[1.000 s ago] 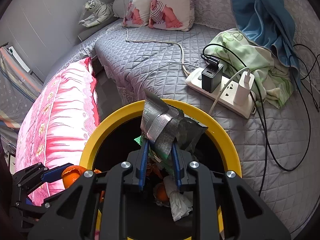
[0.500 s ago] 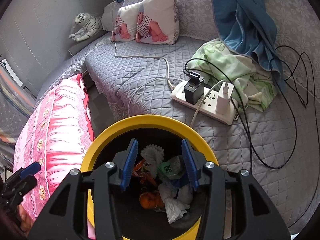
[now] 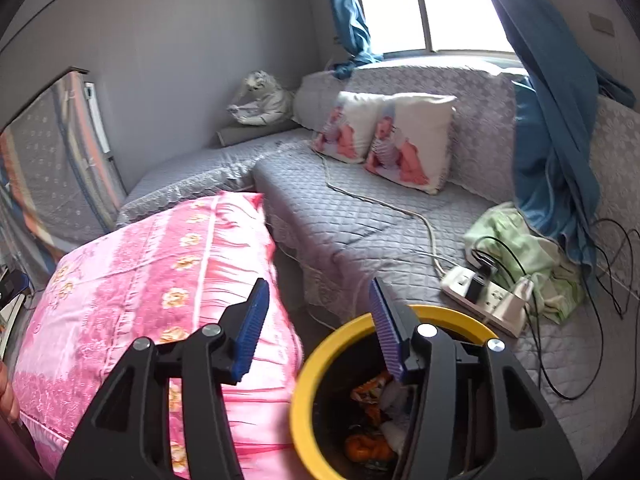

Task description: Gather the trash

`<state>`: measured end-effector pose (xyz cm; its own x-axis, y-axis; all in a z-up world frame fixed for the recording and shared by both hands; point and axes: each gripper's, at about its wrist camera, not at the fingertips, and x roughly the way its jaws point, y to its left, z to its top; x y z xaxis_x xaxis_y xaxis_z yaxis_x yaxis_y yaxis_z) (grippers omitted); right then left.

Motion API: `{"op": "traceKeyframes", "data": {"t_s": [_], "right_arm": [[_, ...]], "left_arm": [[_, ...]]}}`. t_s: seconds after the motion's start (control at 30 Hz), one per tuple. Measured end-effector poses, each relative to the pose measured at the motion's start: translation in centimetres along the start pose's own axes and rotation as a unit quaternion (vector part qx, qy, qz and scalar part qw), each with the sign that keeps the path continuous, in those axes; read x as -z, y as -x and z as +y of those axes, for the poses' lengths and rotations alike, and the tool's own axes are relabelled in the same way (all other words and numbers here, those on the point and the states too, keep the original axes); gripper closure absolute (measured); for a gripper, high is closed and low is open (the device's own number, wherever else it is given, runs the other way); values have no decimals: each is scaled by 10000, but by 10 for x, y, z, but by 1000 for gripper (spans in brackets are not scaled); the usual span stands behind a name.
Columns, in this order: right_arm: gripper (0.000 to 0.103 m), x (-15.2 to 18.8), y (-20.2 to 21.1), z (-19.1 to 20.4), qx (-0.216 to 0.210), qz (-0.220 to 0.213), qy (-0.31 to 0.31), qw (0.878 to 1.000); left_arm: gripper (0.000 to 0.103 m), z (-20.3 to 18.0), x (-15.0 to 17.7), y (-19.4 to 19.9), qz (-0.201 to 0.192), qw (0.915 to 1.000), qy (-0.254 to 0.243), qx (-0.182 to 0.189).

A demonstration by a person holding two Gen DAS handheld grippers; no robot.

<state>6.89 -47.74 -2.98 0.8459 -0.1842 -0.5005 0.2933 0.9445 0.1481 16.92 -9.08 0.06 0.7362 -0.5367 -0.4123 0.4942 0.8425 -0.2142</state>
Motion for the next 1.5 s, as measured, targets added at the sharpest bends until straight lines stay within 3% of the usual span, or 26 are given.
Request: {"op": "traceKeyframes", "data": {"t_s": [0.13,0.2,0.3,0.43,0.57,1.17,1.3,1.5], "right_arm": [[31,1,18,54,-447,-425,227,9978],[19,4,29,77,-539,-637,375,9958],[11,10,44,106,-626,-917,531,9924],[8,24,64,136,-674,-1229,680,9878],[8,40,79,157,-512,-1341,807,9863],[8,106,102,177,-189,-1337,612,9889],[8,114,105,178,-127,-1485,643,9867],[8,117,99,178,-136,-1322,584,9894]], "left_arm": [[19,31,3,52,-458,9975,142,-520],[14,41,6,75,-658,9952,180,-708],[8,46,15,106,-982,9885,110,-1142],[8,46,30,137,-1251,9790,-56,-1610],[8,46,42,157,-1274,9727,-73,-1936],[8,24,93,179,-1155,9636,383,-2380],[8,28,96,176,-1060,9658,470,-2318],[8,30,98,170,-979,9665,531,-2311]]}}
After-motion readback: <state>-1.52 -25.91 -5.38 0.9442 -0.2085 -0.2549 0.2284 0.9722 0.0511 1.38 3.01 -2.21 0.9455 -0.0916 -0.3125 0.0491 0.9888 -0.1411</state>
